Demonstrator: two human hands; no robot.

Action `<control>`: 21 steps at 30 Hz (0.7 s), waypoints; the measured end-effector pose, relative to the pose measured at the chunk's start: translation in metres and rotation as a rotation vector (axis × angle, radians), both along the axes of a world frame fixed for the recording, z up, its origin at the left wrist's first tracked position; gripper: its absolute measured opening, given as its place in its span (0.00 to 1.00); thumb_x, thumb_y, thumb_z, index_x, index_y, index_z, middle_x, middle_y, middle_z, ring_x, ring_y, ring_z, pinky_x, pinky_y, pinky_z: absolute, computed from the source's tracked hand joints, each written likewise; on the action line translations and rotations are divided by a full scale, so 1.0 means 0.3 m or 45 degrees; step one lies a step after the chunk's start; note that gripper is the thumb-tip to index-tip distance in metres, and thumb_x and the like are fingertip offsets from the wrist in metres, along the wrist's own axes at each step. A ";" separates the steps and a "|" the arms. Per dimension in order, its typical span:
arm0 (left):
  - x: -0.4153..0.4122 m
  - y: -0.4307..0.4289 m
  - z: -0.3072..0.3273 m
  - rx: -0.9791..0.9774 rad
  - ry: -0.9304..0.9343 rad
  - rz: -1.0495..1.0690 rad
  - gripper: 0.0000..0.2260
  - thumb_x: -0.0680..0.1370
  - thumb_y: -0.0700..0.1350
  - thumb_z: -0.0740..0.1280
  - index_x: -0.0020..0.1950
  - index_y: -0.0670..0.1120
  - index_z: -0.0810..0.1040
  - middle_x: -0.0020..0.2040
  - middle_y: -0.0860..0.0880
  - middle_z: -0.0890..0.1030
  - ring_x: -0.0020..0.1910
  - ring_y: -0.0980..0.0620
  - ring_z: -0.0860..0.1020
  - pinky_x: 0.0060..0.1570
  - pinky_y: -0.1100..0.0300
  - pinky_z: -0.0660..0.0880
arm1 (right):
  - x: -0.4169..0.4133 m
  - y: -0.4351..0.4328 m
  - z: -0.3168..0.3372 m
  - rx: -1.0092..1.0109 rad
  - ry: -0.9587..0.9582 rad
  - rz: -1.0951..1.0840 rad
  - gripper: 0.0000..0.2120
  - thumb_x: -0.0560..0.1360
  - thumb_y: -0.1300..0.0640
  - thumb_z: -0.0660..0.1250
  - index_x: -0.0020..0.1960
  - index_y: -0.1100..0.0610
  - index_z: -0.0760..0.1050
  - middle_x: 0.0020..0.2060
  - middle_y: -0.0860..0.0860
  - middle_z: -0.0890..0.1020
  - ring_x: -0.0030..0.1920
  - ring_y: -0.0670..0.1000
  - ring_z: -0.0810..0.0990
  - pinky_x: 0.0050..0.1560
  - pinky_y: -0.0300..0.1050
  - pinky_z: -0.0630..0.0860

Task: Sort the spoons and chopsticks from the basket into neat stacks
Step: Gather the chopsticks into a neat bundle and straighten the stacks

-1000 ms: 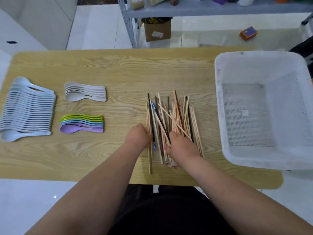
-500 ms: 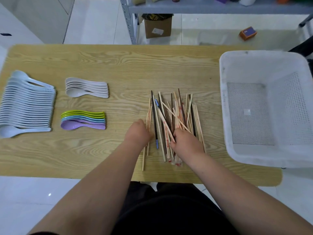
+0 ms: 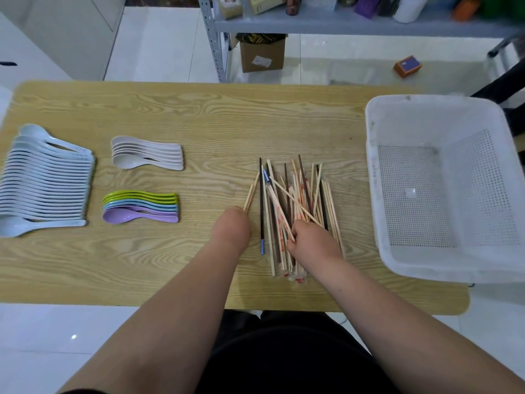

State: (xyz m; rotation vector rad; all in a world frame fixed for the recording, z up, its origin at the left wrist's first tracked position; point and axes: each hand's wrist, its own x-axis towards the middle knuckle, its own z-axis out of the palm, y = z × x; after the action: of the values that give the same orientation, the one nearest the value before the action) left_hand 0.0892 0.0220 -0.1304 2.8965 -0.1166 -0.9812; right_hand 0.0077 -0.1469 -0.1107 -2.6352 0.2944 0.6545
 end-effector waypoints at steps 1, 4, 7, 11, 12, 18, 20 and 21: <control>-0.005 0.003 0.000 0.001 -0.023 0.000 0.13 0.82 0.37 0.59 0.65 0.37 0.73 0.62 0.39 0.77 0.60 0.42 0.79 0.54 0.54 0.78 | -0.001 0.000 0.001 0.006 0.003 -0.006 0.06 0.80 0.52 0.64 0.51 0.54 0.73 0.38 0.49 0.77 0.37 0.49 0.76 0.34 0.46 0.73; -0.025 0.006 0.002 0.006 -0.122 -0.018 0.14 0.82 0.35 0.57 0.67 0.34 0.69 0.62 0.39 0.76 0.59 0.44 0.78 0.54 0.56 0.77 | -0.005 -0.001 0.000 0.021 0.012 -0.029 0.05 0.80 0.51 0.64 0.51 0.53 0.73 0.38 0.48 0.77 0.37 0.49 0.76 0.35 0.46 0.73; -0.053 0.022 -0.006 -0.025 -0.237 -0.069 0.16 0.82 0.33 0.56 0.70 0.32 0.64 0.63 0.38 0.73 0.59 0.46 0.78 0.56 0.57 0.78 | -0.010 0.003 -0.004 0.041 0.001 -0.050 0.05 0.79 0.50 0.64 0.50 0.52 0.72 0.38 0.47 0.77 0.37 0.49 0.76 0.37 0.47 0.75; -0.046 0.039 -0.008 0.016 -0.241 -0.131 0.15 0.81 0.32 0.56 0.68 0.32 0.65 0.62 0.38 0.73 0.59 0.45 0.78 0.56 0.57 0.78 | -0.022 0.014 -0.012 0.055 0.004 -0.073 0.05 0.79 0.50 0.64 0.48 0.50 0.71 0.37 0.47 0.76 0.37 0.49 0.76 0.37 0.47 0.75; -0.045 0.043 -0.011 0.036 -0.210 -0.171 0.15 0.81 0.32 0.56 0.68 0.32 0.65 0.62 0.38 0.73 0.59 0.44 0.78 0.55 0.57 0.78 | -0.026 0.018 -0.014 0.057 0.001 -0.076 0.05 0.79 0.50 0.64 0.48 0.50 0.71 0.37 0.46 0.76 0.37 0.48 0.76 0.36 0.47 0.75; -0.019 0.083 -0.019 -0.101 -0.084 -0.057 0.16 0.80 0.33 0.59 0.67 0.33 0.66 0.63 0.37 0.73 0.60 0.41 0.77 0.54 0.54 0.75 | -0.041 0.054 0.008 0.229 0.000 -0.226 0.06 0.80 0.49 0.66 0.53 0.51 0.75 0.43 0.46 0.78 0.41 0.47 0.78 0.40 0.45 0.77; 0.000 0.100 0.006 -0.297 -0.023 0.131 0.11 0.81 0.35 0.58 0.63 0.36 0.71 0.60 0.38 0.76 0.59 0.40 0.77 0.51 0.54 0.73 | -0.038 0.078 0.034 0.473 -0.004 -0.375 0.10 0.79 0.48 0.69 0.58 0.49 0.76 0.44 0.46 0.80 0.44 0.47 0.80 0.43 0.42 0.78; 0.003 0.110 0.023 -0.487 0.021 0.303 0.07 0.81 0.36 0.58 0.57 0.38 0.73 0.56 0.37 0.79 0.55 0.39 0.79 0.48 0.54 0.74 | -0.035 0.095 0.056 0.600 -0.014 -0.438 0.12 0.78 0.48 0.70 0.60 0.48 0.76 0.44 0.47 0.80 0.45 0.47 0.81 0.43 0.39 0.78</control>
State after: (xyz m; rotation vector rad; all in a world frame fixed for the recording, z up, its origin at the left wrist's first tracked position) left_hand 0.0902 0.0550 -0.1236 2.4845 0.0385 -0.8354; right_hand -0.0027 -0.1182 -0.0939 -2.0744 0.5075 0.5169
